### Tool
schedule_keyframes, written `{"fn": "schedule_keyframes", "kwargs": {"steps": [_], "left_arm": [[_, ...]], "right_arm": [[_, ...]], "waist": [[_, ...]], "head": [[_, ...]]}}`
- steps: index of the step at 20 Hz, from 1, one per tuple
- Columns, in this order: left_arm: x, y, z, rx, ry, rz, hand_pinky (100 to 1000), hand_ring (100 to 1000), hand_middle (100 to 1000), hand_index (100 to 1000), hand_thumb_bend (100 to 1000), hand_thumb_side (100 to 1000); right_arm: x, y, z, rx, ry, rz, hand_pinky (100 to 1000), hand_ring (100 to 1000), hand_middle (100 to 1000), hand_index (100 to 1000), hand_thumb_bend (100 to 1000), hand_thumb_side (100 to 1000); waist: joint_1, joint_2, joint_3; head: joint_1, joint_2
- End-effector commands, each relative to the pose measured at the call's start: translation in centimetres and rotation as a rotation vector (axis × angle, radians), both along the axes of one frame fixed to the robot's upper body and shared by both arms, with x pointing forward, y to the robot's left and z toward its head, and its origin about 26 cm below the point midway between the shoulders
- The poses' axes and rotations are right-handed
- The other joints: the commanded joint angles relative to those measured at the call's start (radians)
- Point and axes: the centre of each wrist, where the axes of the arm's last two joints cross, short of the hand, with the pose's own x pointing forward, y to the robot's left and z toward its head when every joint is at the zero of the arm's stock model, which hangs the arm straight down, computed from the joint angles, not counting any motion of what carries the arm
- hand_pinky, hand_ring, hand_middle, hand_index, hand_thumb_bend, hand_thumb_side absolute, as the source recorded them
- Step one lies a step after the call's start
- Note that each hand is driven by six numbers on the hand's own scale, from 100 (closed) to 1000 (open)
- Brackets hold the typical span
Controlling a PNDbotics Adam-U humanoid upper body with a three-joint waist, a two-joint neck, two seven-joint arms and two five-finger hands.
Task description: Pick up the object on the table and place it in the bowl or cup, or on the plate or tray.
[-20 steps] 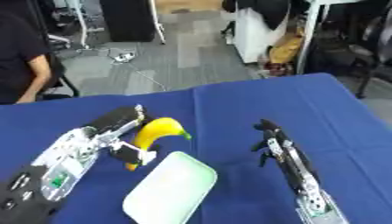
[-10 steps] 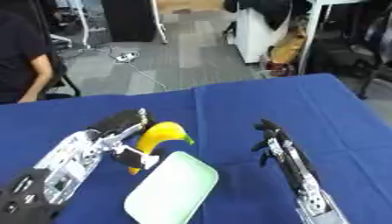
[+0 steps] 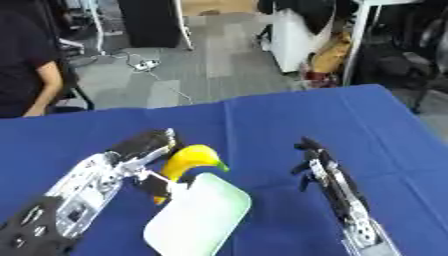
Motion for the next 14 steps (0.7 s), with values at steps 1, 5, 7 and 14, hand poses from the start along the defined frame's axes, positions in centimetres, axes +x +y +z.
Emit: {"fn": "schedule_keyframes", "kwargs": {"steps": [1,5,7,14], "left_arm": [[-0.3,-0.1,1.3,-0.008,-0.026,-0.015,100,100,100,204,100,246],[-0.2,-0.1,1.1,-0.005,-0.017,-0.012,100,100,100,204,100,255],[-0.1,0.0,0.8,-0.001,-0.01,-0.005,100,100,100,204,100,245],[0.7,0.7,-0.9,0.031,0.016,0.038,100,100,100,205,100,252]], "right_arm": [[0.0,-0.7,1.1,-0.008,-0.031,-0.011,331,572,845,974,100,898],[0.0,-0.6,1.0,-0.007,-0.03,-0.012,330,572,845,974,100,895],[0.0,-0.6,1.1,-0.005,-0.031,-0.012,330,572,846,974,100,900],[0.2,-0.1,1.7,-0.001,-0.05,0.004,333,574,845,974,100,898]], "waist": [[-0.007,-0.021,0.003],[-0.009,-0.019,0.002],[-0.01,-0.016,0.0],[-0.016,-0.002,-0.017]], "head": [[-0.014,-0.001],[-0.013,-0.004],[-0.012,-0.005],[0.002,-0.017]]}}
